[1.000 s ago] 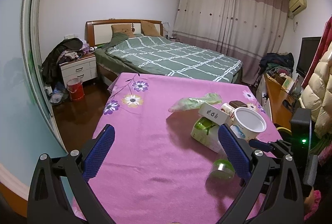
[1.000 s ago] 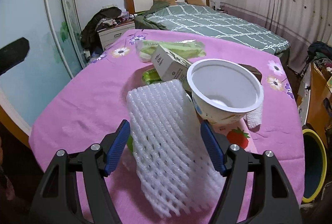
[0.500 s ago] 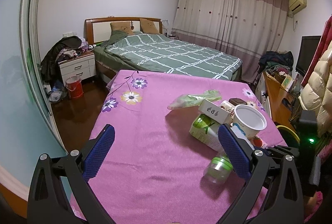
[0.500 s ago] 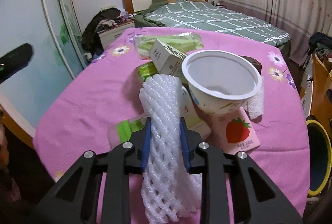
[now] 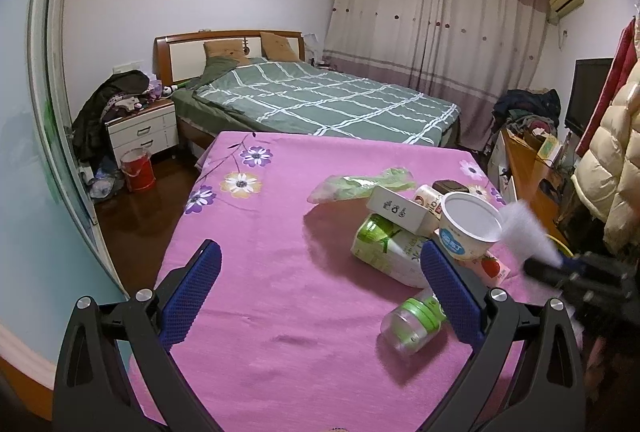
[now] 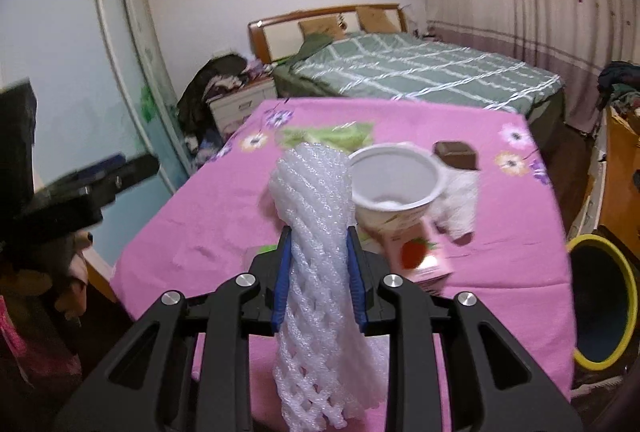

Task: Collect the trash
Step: 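Carry the foam net over the bin and open the right tool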

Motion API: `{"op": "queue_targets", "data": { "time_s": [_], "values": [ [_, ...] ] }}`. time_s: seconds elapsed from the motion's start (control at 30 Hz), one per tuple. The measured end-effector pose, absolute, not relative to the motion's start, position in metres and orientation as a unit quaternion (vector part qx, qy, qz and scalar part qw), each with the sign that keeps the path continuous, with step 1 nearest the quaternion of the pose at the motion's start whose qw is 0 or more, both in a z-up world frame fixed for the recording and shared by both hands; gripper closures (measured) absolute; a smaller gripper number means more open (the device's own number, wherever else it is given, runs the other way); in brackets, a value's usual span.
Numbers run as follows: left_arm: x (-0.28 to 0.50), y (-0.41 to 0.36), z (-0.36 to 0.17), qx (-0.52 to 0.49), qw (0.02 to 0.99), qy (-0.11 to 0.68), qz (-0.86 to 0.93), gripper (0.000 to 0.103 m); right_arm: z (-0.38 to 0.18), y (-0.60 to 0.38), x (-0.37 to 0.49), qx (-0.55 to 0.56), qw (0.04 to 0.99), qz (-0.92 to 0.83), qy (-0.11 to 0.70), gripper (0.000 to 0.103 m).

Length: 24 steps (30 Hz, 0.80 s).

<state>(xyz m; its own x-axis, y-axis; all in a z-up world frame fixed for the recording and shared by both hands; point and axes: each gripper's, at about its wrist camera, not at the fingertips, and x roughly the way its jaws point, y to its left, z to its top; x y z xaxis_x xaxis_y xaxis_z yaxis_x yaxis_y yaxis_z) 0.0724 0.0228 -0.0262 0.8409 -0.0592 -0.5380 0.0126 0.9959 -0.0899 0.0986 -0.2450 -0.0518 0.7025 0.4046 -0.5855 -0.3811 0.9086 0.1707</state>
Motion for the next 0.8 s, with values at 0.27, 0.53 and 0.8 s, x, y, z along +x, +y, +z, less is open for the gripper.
{"op": "queue_targets", "data": {
  "time_s": [0.27,0.53,0.8],
  "values": [
    [0.079,0.002,-0.036,-0.033,0.952,0.302,-0.044,0.005,-0.049,-0.347,0.110,0.062,0.948,0.065,0.306,0.077],
    [0.090,-0.026,-0.053,-0.022,0.941,0.330,-0.069,0.005,-0.101,-0.465,0.147,0.096,0.925,-0.096,0.356,0.076],
    [0.097,-0.048,-0.061,-0.009,0.935,0.346,-0.080,0.005,-0.157,-0.519,0.188,0.101,0.895,-0.147,0.409,0.071]
  ]
}}
